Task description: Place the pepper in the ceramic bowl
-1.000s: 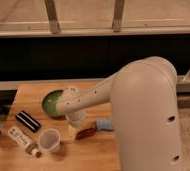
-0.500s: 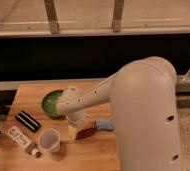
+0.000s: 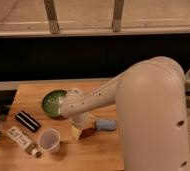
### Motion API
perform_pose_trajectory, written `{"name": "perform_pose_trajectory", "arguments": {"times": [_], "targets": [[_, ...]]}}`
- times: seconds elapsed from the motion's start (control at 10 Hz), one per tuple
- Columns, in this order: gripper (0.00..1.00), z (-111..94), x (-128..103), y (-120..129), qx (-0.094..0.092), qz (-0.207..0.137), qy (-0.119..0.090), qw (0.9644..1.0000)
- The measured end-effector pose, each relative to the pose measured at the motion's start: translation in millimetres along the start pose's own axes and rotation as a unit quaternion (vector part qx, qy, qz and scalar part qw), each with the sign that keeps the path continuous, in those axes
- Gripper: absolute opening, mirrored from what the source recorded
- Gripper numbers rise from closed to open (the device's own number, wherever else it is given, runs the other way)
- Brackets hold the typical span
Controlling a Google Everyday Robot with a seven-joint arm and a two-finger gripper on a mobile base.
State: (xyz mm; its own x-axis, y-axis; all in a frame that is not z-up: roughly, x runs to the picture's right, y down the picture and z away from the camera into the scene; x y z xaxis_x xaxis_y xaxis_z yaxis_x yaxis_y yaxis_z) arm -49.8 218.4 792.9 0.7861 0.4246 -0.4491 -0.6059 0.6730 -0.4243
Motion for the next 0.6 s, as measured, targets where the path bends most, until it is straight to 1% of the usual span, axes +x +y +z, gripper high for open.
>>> {"name": "perform_pose_trajectory", "arguments": {"times": [0.2, 0.4, 0.6], "targets": [[0.80, 4, 5, 1, -0.003, 0.005, -0.002, 1.0000], [0.80, 20, 8, 0, -0.014, 0.007, -0.001, 0.9999], [0.80, 30, 5, 1, -0.022, 0.004, -0.001, 0.9998]]}}
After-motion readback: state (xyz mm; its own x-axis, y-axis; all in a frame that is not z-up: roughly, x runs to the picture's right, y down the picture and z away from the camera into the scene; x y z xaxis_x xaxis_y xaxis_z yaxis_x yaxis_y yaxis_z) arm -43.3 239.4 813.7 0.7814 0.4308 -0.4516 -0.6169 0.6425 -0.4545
